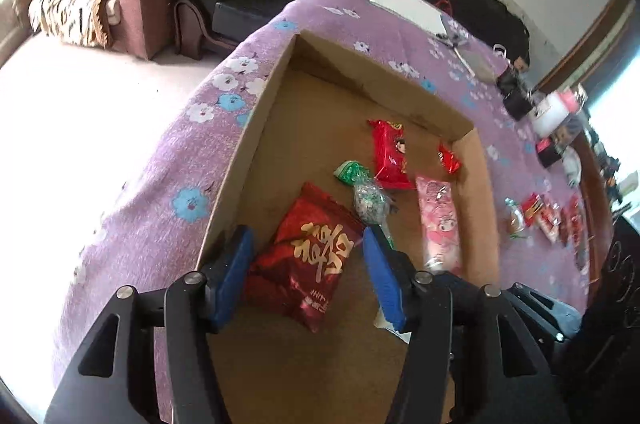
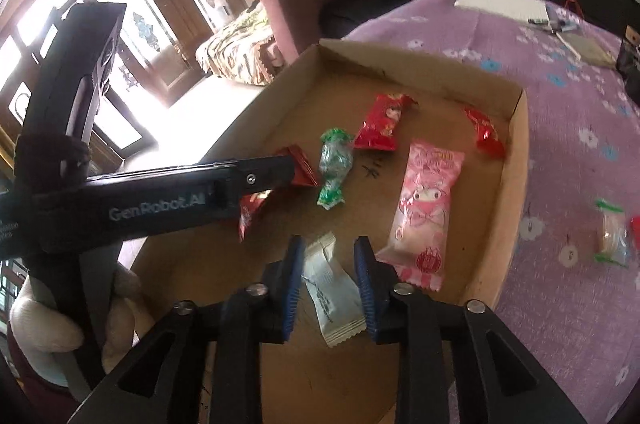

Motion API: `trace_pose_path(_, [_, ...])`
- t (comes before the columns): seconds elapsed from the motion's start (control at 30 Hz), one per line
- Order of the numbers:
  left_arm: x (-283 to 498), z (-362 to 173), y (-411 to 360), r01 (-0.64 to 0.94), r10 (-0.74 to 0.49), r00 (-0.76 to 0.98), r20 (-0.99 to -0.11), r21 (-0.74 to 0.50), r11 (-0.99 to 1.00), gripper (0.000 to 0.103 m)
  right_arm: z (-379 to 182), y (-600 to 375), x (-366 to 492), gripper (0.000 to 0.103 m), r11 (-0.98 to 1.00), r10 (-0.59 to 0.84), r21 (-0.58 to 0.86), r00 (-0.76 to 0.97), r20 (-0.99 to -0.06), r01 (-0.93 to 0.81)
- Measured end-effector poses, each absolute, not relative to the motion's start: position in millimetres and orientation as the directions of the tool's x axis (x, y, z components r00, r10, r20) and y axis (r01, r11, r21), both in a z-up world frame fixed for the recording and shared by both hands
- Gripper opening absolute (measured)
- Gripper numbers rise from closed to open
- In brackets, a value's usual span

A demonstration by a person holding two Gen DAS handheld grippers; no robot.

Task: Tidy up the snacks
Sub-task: 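Carry the red packet and cream pastry into the box and release both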

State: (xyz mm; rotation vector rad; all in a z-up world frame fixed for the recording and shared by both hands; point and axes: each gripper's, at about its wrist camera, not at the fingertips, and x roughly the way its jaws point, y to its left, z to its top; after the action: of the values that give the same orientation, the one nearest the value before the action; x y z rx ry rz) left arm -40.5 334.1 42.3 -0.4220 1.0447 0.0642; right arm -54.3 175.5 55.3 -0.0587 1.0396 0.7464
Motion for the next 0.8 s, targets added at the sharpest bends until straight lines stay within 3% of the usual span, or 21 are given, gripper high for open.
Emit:
trace_pose_path(0.37, [-89.2, 108.1, 290.2, -0.193, -0.080, 0.664, -0.743, -0.274, 0.942, 0.056, 95.6, 110.6, -76.5, 0.039, 0.779, 0.564, 0.303, 0.402, -0.721, -0.548])
trace_pose_path(0.57, [-99.2, 121.0, 233.2, -0.078, -0.185, 0.680, -0.710, -0.321, 0.944, 0.061, 94.9, 36.0, -81.5, 0.042, 0.837, 0.511, 0.288, 0.474, -0.717, -0.466])
trace_pose_path(0.8, [-105.7, 115.1, 162.4, 0.046, -0.299, 0.634, -0.713, -0.352, 0.935, 0.061, 85.0, -94.9, -76.7, 0.042, 0.931, 0.364, 0.275, 0.570, -0.737, -0.239])
